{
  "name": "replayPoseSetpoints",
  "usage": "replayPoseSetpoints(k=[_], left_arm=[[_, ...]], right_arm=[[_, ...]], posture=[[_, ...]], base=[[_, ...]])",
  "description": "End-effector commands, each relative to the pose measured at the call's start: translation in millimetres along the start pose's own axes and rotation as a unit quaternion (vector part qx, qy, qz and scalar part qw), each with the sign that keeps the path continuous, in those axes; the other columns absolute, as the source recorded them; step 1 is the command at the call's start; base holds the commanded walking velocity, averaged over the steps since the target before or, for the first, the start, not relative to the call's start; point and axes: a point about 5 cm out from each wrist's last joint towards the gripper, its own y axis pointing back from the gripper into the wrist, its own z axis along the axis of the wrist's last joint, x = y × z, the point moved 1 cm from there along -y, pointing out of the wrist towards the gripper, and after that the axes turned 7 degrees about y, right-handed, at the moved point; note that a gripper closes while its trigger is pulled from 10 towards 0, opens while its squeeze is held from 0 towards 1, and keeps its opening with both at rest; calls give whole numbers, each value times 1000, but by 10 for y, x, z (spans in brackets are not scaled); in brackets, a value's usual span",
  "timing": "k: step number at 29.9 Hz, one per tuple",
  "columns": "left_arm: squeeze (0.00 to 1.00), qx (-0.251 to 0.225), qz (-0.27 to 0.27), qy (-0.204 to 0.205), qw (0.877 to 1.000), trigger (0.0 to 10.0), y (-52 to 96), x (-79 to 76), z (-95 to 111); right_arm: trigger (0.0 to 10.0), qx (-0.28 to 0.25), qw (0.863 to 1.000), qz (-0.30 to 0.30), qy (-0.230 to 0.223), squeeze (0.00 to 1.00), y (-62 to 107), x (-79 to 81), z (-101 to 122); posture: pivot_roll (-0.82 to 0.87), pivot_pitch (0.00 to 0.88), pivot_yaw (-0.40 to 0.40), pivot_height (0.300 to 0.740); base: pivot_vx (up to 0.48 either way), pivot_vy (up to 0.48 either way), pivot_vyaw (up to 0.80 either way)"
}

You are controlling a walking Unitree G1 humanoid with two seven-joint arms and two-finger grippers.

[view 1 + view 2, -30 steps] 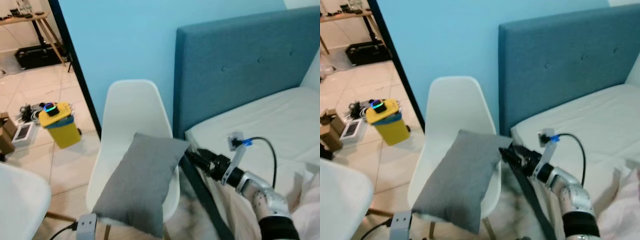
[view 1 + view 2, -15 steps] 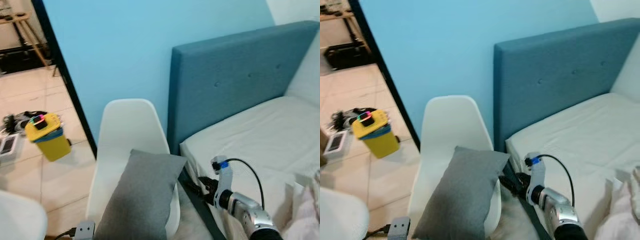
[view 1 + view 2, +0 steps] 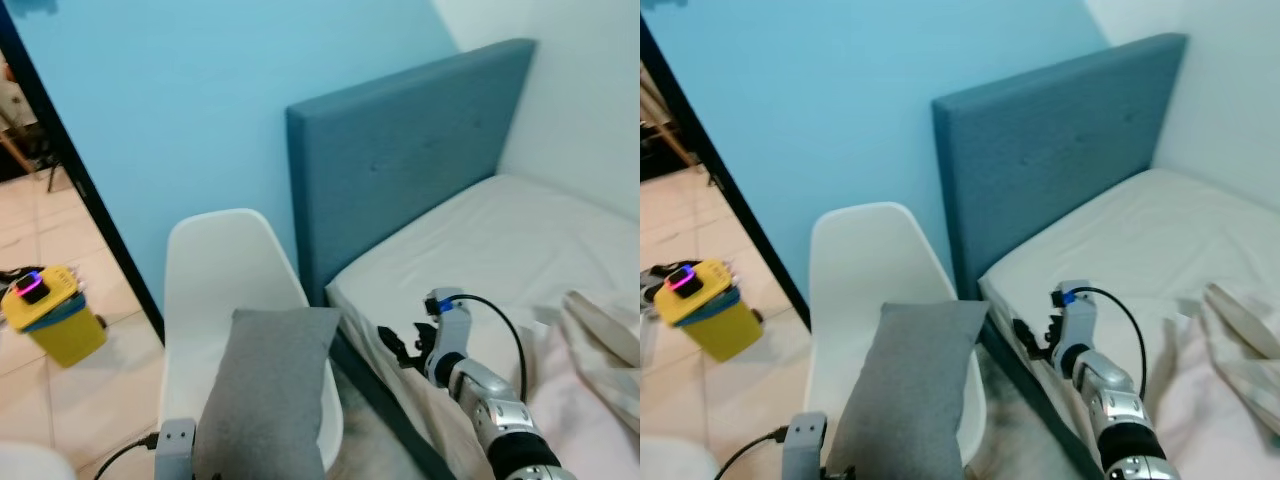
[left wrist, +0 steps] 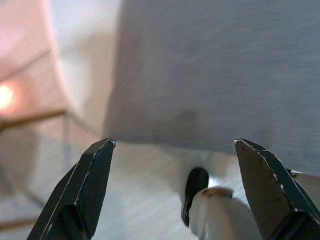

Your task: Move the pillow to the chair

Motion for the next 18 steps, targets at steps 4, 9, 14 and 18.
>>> replayPoseSetpoints(k=[4, 9, 14, 18], left_arm=[[0, -50, -59, -4, 997, 10000, -44, -200, 251], [0, -80, -93, 1, 992, 10000, -59, -326, 418], [0, -100, -115, 8, 988, 10000, -64, -418, 529], [0, -108, -127, 7, 986, 10000, -60, -473, 552]], right_arm=[[10000, -49, 996, -73, 0, 0, 7, -235, 258], [10000, -70, 990, -119, 13, 0, 47, -409, 428], [10000, -83, 984, -154, 28, 0, 87, -526, 545], [10000, -85, 981, -173, 35, 0, 109, -572, 574]], posture=[[27, 0, 53, 723], [20, 0, 57, 723], [16, 0, 55, 723], [13, 0, 53, 723]], base=[[0, 0, -769], [0, 0, -763], [0, 0, -758], [0, 0, -761]])
